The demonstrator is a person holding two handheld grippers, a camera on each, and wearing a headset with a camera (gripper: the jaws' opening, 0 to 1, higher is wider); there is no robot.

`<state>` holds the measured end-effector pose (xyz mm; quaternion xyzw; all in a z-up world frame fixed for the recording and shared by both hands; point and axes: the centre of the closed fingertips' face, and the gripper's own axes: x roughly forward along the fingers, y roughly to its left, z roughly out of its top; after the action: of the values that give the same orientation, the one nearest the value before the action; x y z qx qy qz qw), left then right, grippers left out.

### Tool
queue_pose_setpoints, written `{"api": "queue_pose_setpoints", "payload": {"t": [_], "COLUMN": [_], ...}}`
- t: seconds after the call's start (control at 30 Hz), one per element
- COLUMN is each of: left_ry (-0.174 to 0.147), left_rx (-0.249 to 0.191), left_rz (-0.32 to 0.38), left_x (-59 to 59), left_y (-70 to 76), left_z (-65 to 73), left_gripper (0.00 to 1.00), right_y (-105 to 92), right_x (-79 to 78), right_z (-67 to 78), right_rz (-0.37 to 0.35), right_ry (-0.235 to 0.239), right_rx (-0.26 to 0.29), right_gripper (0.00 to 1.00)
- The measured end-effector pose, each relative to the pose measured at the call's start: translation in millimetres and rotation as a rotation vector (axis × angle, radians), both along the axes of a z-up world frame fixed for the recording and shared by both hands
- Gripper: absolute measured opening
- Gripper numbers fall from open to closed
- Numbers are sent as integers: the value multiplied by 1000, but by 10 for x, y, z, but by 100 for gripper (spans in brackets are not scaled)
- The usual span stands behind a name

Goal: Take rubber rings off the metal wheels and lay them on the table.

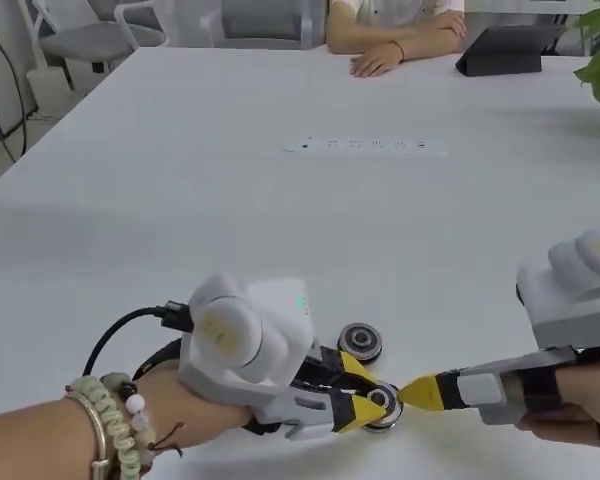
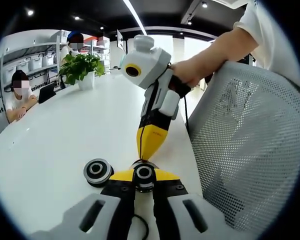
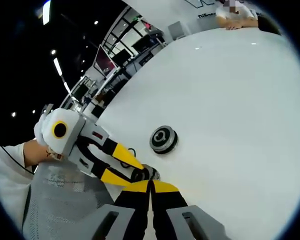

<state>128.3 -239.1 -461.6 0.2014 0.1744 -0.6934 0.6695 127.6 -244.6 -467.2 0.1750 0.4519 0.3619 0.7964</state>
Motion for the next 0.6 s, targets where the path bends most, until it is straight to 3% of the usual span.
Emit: {"api": "queue_pose_setpoints", "payload": {"t": [0.6], "left_ry": [0], "left_rx": [6], "left_rz": [2], "left_x": [3], "left_y": [6], "left_z": [-4], "left_gripper": [7], "right_y": [61], "right_x": [-10], "right_z": [57], "right_rz": [34], "right_ry": [-34], "right_rx": [-1], "right_gripper": [0]}}
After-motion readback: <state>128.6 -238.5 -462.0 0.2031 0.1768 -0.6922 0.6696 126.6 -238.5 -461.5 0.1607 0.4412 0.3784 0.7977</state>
